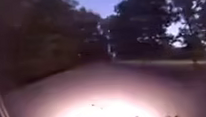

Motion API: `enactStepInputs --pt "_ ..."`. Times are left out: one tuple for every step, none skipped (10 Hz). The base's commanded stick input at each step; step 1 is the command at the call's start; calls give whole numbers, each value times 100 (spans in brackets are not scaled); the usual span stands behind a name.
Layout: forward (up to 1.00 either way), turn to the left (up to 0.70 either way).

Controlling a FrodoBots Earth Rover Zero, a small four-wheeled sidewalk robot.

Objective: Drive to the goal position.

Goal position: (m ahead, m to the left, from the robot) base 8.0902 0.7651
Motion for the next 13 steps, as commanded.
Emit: enactStepInputs --pt "100 0" --pt "100 0" --pt "100 0" --pt "100 0" --pt "100 0" --pt "100 0" --pt "100 0" --pt "100 0" --pt "100 0" --pt "100 0" --pt "100 0" --pt "100 0" --pt "100 0"
